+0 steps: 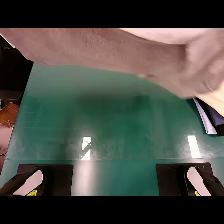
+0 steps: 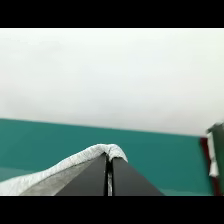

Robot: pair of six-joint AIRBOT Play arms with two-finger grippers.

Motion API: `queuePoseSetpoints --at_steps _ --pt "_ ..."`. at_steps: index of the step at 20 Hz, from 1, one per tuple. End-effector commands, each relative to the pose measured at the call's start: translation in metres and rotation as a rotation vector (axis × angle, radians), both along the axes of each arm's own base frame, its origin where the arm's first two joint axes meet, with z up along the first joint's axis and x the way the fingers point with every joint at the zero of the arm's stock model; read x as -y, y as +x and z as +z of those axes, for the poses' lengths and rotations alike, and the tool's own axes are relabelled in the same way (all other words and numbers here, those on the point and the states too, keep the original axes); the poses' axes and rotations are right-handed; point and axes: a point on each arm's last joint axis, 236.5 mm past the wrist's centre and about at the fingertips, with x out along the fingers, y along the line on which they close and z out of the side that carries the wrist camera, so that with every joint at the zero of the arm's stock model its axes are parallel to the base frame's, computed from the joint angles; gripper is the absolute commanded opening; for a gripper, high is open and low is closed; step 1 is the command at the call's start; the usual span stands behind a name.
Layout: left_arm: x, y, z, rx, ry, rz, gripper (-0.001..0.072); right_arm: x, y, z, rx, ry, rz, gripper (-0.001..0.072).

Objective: Fold the shirts.

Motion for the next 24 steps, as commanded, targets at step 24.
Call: queuePoseSetpoints --at_steps 24 --pt "-0.116 0.235 -0.515 -1.074 -0.221 0.302 0.0022 -0.005 0.232 -0.481 -1.171 0.207 0.075 0.0011"
